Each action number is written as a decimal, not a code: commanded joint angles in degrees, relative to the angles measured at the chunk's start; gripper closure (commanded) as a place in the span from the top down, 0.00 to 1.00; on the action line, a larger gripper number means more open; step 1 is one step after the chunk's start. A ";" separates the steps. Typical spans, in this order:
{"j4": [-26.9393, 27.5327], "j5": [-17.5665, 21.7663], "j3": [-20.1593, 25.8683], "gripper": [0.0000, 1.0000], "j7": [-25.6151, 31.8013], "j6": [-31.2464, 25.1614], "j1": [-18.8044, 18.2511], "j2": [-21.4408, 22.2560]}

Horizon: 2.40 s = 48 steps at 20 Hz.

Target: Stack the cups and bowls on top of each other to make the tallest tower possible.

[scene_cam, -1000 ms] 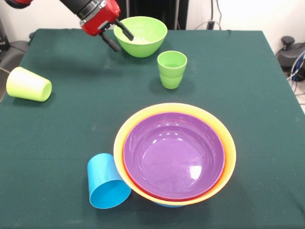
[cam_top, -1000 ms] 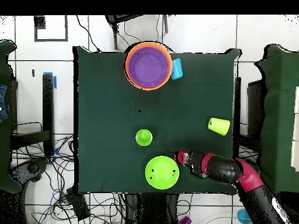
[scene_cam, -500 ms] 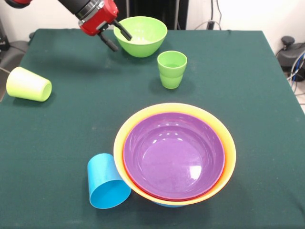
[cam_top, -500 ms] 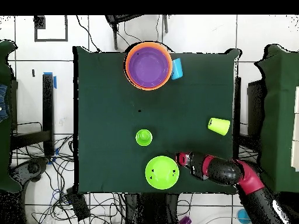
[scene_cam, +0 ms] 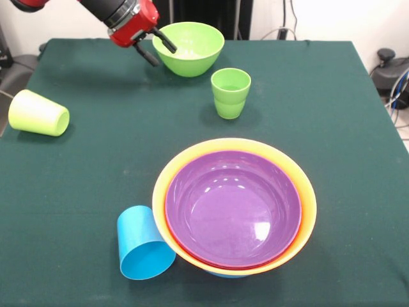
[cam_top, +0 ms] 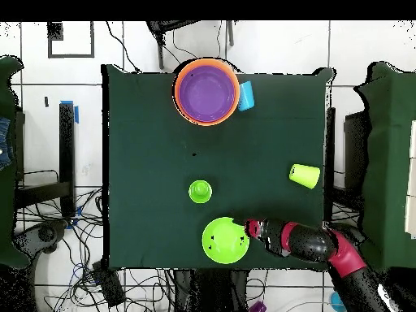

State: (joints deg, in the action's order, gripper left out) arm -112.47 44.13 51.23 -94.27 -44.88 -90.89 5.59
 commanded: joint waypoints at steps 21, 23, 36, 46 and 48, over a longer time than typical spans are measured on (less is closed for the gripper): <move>0.49 3.69 -10.47 0.00 14.80 -4.98 -2.19 -3.30; 0.49 3.69 -10.38 0.00 14.99 -4.89 -2.31 -3.41; 0.82 3.55 -10.06 0.00 14.47 -4.34 -1.67 -2.88; 5.37 2.97 -2.17 0.00 9.81 0.36 6.29 1.79; 4.58 2.49 -0.10 0.00 7.11 1.32 8.36 5.60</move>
State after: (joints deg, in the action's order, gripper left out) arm -114.00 44.53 44.82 -94.27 -47.46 -90.01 6.21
